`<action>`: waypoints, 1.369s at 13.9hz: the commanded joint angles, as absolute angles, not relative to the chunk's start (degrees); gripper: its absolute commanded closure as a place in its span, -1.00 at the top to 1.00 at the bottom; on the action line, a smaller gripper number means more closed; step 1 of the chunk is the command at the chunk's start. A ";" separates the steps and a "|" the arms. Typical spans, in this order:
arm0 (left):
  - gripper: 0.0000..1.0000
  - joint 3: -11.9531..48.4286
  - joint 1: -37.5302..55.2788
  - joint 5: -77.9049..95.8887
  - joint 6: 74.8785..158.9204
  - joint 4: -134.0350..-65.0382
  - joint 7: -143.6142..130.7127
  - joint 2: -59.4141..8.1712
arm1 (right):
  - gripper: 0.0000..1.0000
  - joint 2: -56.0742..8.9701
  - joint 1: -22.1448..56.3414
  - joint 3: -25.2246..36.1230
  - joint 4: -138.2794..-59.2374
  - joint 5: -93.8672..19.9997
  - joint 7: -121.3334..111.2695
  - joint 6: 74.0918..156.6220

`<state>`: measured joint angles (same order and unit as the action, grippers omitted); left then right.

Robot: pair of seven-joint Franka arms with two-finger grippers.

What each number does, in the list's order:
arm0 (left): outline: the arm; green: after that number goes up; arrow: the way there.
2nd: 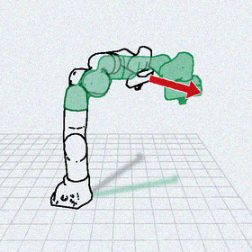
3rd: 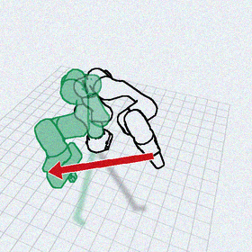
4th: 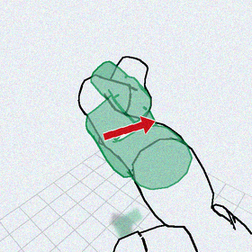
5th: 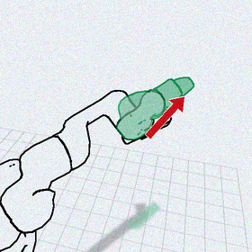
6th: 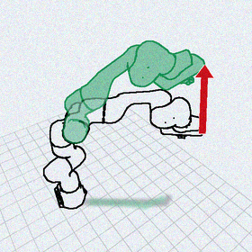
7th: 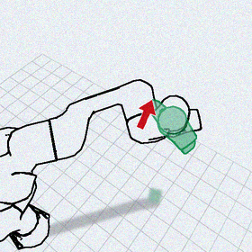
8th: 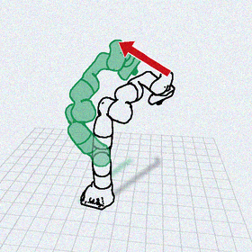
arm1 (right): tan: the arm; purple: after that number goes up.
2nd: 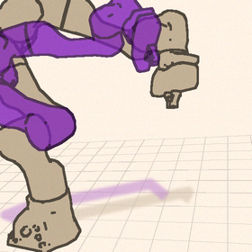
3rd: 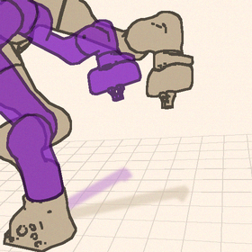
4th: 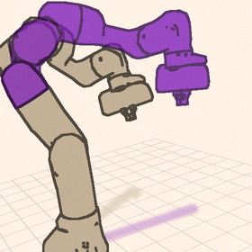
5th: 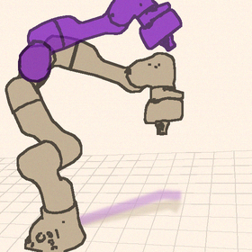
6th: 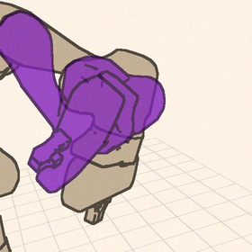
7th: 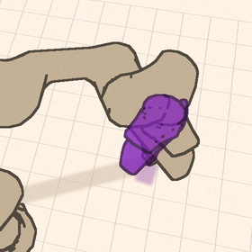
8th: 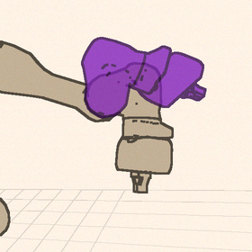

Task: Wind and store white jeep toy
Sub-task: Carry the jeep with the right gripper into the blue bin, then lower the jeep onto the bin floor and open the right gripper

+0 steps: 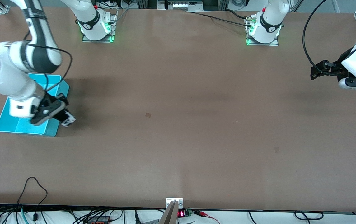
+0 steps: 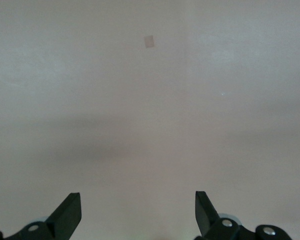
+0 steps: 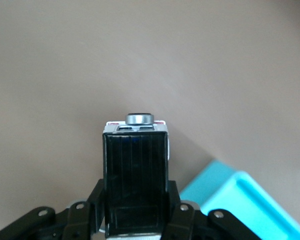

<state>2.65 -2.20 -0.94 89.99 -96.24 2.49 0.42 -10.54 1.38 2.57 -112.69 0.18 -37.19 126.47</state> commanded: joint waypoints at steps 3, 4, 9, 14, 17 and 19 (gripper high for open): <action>1.00 2.72 -2.29 -0.70 88.95 -95.62 2.46 0.88 | -1.00 -8.17 -5.96 2.11 -114.87 1.05 -25.32 124.01; 1.00 2.72 -2.29 -0.70 88.95 -95.62 2.46 0.88 | -1.00 -8.35 -7.37 2.11 -114.96 1.14 -24.79 124.01; 1.00 2.72 -2.29 -0.70 88.95 -95.62 2.46 0.88 | -1.00 -9.22 -12.91 2.20 -118.29 6.84 -17.42 124.97; 1.00 2.72 -2.29 -0.70 88.94 -95.62 2.46 0.88 | -1.00 -14.58 -16.96 2.20 -120.76 8.09 -16.88 131.83; 1.00 2.72 -2.29 -0.70 88.86 -95.62 2.46 0.88 | -1.00 -17.83 -17.75 2.20 -120.94 8.09 -16.79 133.85; 1.00 2.72 -2.29 -0.70 88.86 -95.62 2.46 0.88 | -1.00 -20.20 -18.36 2.20 -120.94 8.09 -16.79 136.31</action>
